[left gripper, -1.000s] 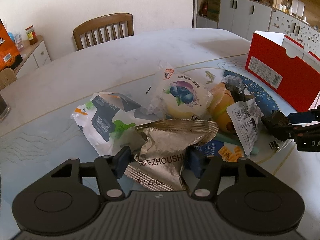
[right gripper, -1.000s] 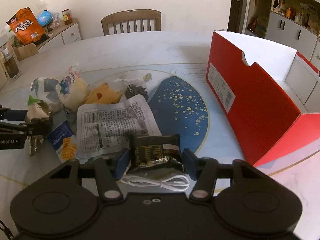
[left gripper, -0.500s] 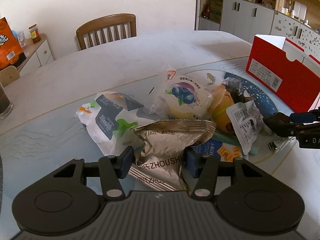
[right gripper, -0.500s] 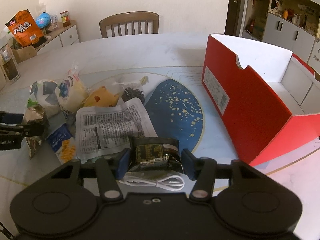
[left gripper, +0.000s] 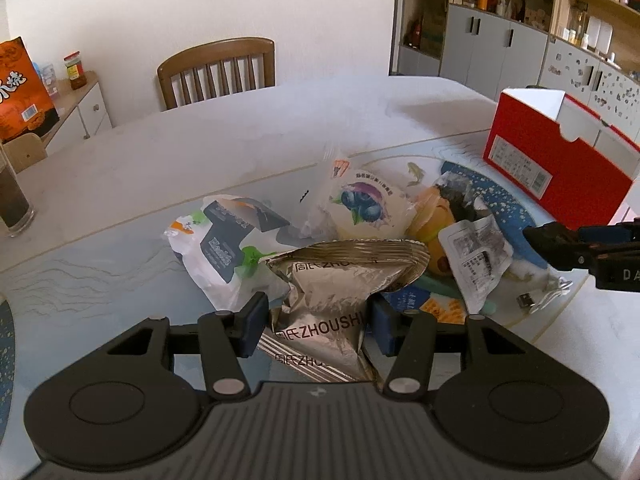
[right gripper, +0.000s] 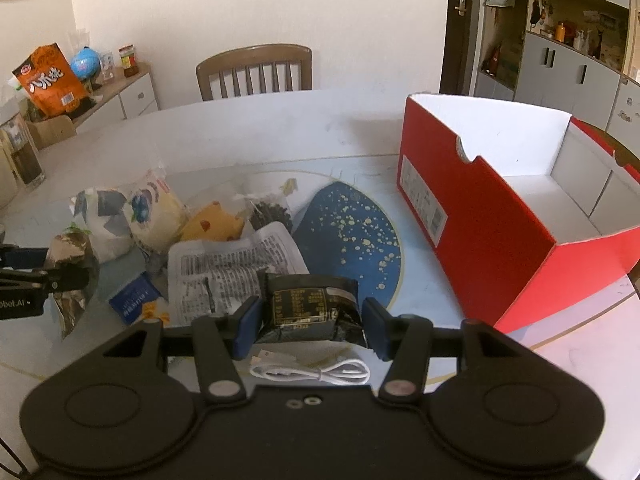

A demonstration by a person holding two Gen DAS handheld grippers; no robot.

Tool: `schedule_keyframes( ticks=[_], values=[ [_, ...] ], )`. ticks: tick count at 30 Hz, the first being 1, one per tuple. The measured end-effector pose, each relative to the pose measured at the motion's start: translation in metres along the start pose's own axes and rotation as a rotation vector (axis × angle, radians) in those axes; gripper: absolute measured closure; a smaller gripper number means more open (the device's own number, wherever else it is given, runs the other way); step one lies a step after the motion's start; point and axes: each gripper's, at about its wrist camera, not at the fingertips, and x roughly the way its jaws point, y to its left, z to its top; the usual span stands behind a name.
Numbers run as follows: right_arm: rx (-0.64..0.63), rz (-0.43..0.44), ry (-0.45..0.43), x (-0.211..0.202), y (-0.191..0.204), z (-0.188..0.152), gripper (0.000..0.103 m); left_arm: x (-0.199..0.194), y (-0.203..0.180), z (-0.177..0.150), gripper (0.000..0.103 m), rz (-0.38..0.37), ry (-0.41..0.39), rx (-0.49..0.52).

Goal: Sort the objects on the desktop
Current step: 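Close the right gripper on the black pack while the left gripper grasps the silver foil bag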

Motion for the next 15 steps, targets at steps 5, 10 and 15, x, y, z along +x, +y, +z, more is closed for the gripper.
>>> schedule_keyframes(
  ticks=[5, 10, 15],
  values=[
    [0.008, 0.0, -0.01, -0.01, 0.002, 0.001, 0.049, -0.015, -0.001, 0.002, 0.051, -0.003, -0.01, -0.004],
    [0.029, 0.015, -0.023, -0.024, 0.006, 0.004, 0.049, -0.03, -0.002, 0.007, 0.051, -0.008, -0.022, -0.009],
    [0.054, 0.032, -0.046, -0.043, 0.008, 0.008, 0.049, -0.046, -0.003, 0.013, 0.051, -0.011, -0.034, -0.011]
  ],
)
